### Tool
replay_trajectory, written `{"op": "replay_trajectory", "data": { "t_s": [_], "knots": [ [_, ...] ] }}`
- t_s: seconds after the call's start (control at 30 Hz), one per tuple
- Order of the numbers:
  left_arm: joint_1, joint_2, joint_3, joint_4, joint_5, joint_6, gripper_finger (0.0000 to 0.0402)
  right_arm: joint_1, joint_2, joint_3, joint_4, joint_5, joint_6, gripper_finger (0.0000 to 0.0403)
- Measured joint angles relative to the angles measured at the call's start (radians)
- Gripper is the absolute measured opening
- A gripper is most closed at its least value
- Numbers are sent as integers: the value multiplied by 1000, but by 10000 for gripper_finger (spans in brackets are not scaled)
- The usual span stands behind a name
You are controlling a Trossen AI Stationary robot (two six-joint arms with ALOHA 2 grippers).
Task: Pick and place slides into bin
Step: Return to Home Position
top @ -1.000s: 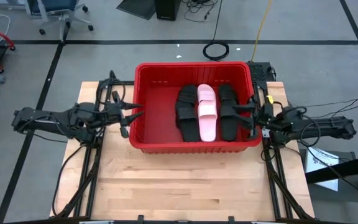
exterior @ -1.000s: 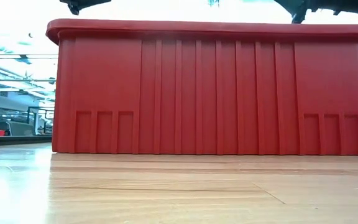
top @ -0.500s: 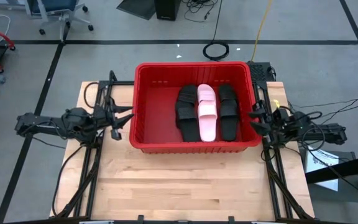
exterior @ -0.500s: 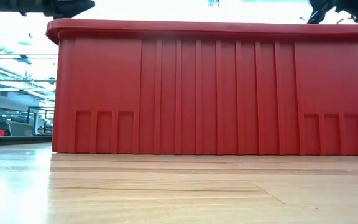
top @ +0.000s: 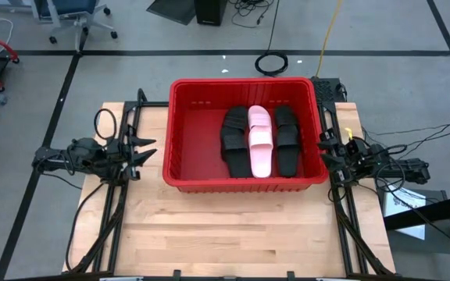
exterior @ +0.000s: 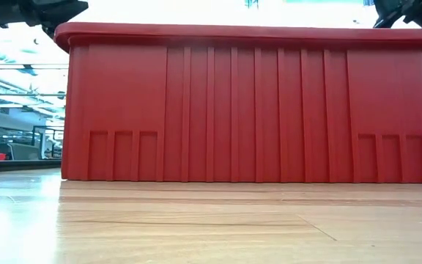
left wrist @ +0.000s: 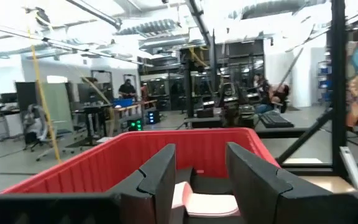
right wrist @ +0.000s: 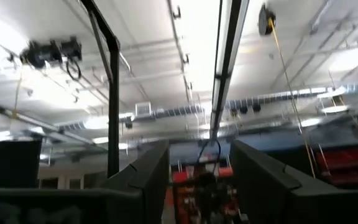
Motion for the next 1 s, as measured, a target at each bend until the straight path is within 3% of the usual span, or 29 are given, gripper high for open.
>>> {"op": "replay_trajectory", "data": {
  "t_s": [0.17, 0.33, 0.6, 0.8, 1.0],
  "knots": [
    [-16, -73, -4, -58, 72, 4, 147, 0, -17, -63, 171, 0, 10, 160],
    [-26, -94, -29, -27, 204, 20, 147, 0, -15, -64, 173, -65, 13, 160],
    [-36, -95, -139, 190, 221, 0, 147, 0, -14, -68, 162, -80, 28, 160],
    [-36, -95, -223, 316, 303, -1, 147, 0, -14, -68, 153, -80, 28, 160],
    [-36, -94, -267, 322, 347, 0, 147, 0, -14, -68, 148, -79, 26, 160]
  ]
}}
